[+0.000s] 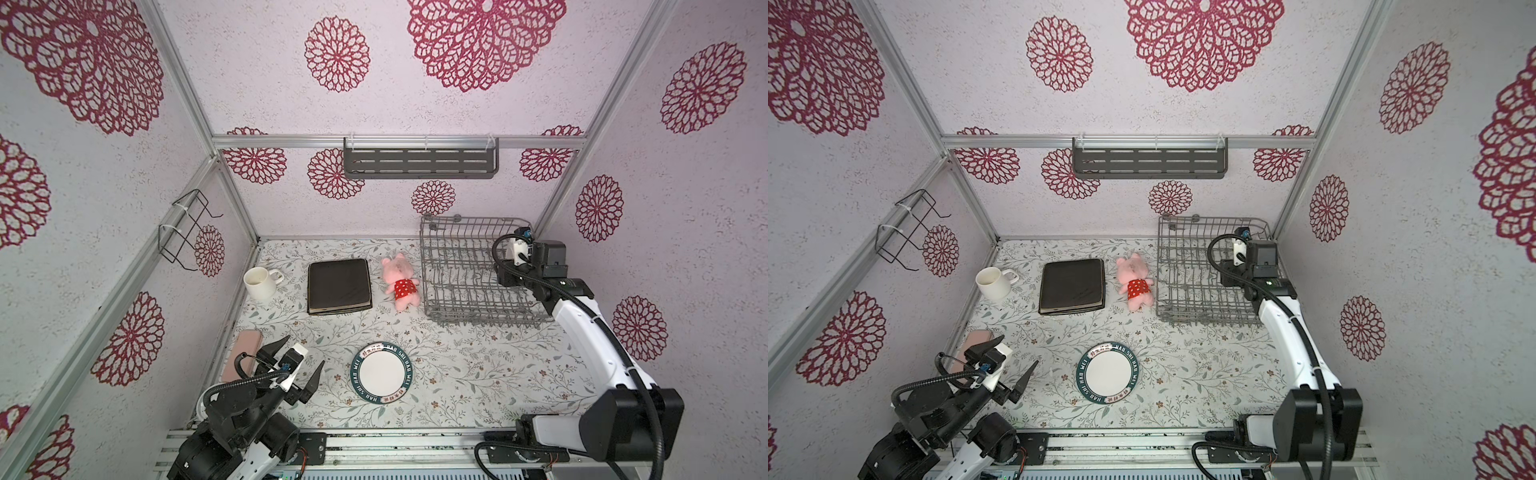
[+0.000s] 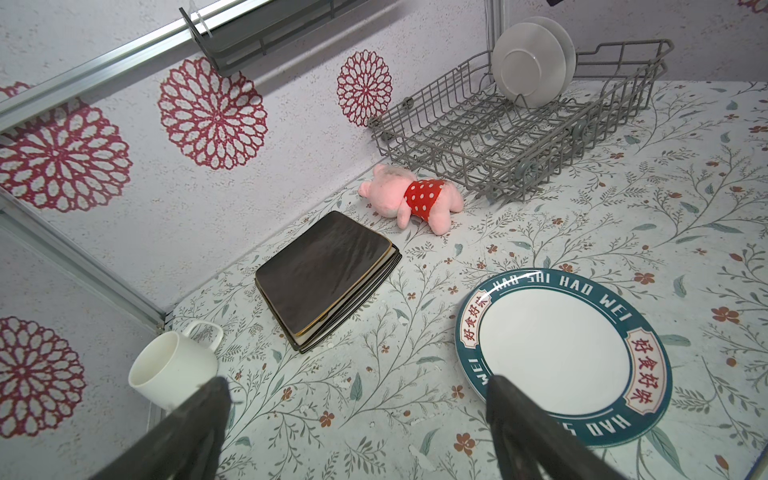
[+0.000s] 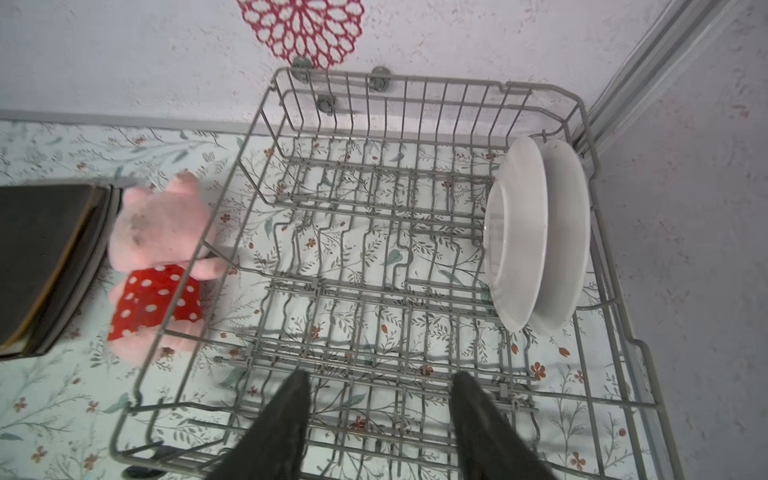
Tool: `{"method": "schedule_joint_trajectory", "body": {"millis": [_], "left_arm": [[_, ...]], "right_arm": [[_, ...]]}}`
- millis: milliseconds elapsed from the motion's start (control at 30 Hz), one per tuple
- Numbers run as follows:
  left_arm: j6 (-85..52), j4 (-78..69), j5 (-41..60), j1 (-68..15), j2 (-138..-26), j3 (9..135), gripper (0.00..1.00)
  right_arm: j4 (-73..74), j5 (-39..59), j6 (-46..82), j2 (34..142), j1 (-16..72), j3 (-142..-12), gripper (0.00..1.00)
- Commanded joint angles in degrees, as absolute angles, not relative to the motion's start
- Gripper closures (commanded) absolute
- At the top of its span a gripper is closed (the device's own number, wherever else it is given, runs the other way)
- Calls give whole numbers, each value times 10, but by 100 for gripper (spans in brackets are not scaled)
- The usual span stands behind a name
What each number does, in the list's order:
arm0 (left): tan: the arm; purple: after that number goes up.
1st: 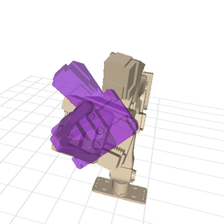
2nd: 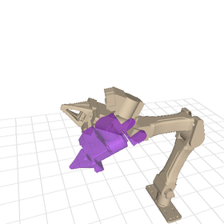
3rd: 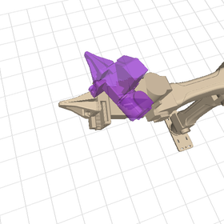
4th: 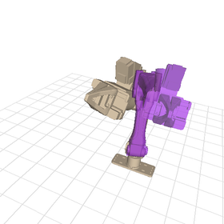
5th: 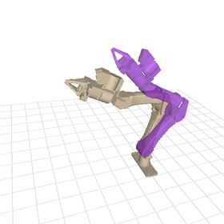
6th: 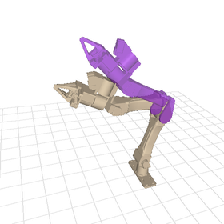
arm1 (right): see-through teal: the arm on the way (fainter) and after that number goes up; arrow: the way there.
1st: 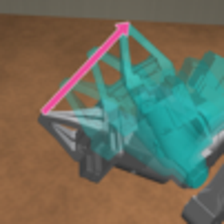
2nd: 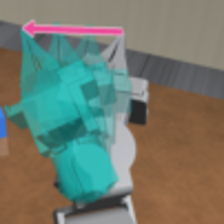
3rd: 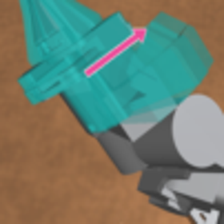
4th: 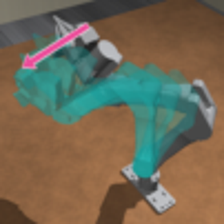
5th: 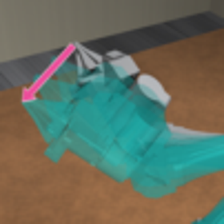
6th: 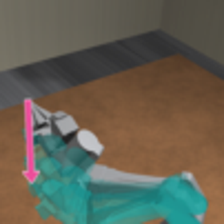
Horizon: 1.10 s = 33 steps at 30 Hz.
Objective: Unload the plates from the dish rack
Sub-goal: 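Move the right gripper over the white plates in the rack, then lower the right gripper and close it on the nearer white plate's rim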
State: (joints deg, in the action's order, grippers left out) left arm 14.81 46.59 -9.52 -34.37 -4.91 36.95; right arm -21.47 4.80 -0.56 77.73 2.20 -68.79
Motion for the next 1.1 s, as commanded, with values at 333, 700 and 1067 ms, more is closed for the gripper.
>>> {"method": "schedule_joint_trajectory", "body": {"millis": [333, 700, 1067], "left_arm": [[155, 458, -88, -353, -42, 366, 3], [156, 459, -90, -355, -52, 366, 3], [154, 459, -94, -356, -59, 366, 3]], "right_arm": [[-244, 91, -27, 905, -55, -835, 52], [-235, 93, -33, 959, -93, -857, 56], [-244, 93, -44, 1012, -104, -892, 57]]}}
